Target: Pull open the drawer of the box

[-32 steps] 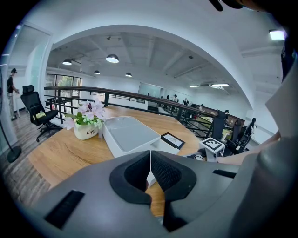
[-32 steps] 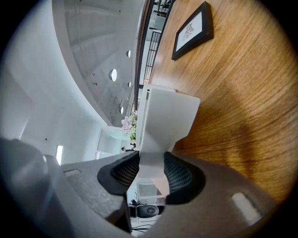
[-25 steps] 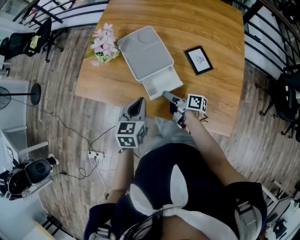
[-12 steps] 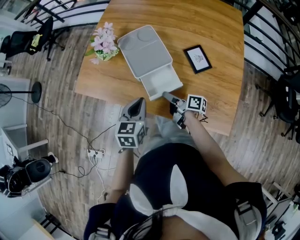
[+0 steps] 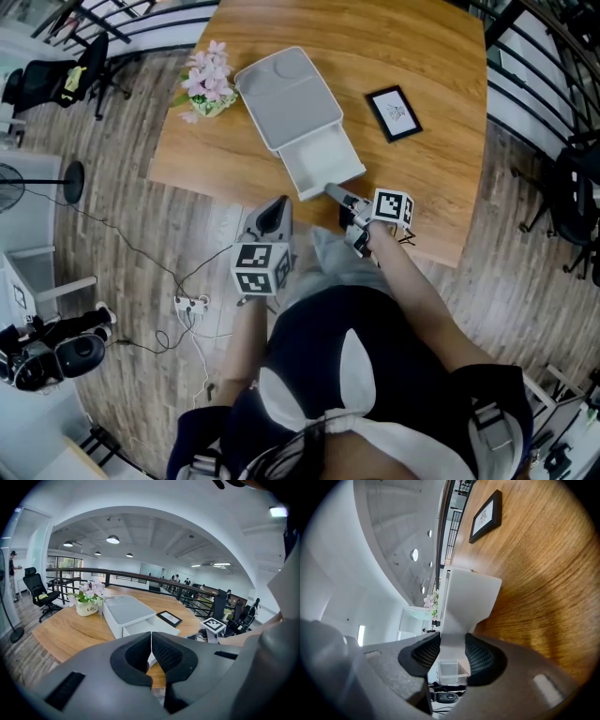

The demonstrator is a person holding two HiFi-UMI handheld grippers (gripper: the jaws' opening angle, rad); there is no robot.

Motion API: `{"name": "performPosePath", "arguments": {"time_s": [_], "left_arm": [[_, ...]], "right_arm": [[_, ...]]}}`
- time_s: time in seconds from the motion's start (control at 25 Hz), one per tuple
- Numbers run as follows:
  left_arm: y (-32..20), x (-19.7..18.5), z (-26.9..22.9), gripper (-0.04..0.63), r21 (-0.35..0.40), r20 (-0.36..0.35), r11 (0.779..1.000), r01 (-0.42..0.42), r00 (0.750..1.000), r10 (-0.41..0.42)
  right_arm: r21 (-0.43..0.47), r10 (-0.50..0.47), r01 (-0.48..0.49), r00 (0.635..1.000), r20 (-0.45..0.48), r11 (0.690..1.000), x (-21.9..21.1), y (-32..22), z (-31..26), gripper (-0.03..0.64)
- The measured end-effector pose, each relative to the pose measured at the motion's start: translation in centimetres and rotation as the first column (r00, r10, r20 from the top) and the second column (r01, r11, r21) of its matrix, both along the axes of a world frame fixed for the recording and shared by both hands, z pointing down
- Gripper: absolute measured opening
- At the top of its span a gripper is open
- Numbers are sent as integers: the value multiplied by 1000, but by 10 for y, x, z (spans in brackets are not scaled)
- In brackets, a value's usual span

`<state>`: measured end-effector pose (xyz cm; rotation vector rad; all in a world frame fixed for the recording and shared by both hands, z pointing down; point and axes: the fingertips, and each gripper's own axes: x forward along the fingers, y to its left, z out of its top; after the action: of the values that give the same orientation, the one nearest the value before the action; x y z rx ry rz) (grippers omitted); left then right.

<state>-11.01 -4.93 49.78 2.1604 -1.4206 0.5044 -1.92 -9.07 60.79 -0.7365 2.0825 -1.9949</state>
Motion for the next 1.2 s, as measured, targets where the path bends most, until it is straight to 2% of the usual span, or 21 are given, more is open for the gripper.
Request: {"name": "performPosePath", "arguments": {"time_s": [1.0, 1.2], "left_arm": [[17, 8, 2, 21, -2, -1, 1000, -3, 1000, 3], [18, 9, 3, 21, 1, -2, 1000, -4, 1000, 4]], "right_arm": [[-2, -22, 22, 999, -26, 1000, 12, 21, 6, 170], [4, -39, 39, 999, -35, 999, 12, 21, 5, 192]]}}
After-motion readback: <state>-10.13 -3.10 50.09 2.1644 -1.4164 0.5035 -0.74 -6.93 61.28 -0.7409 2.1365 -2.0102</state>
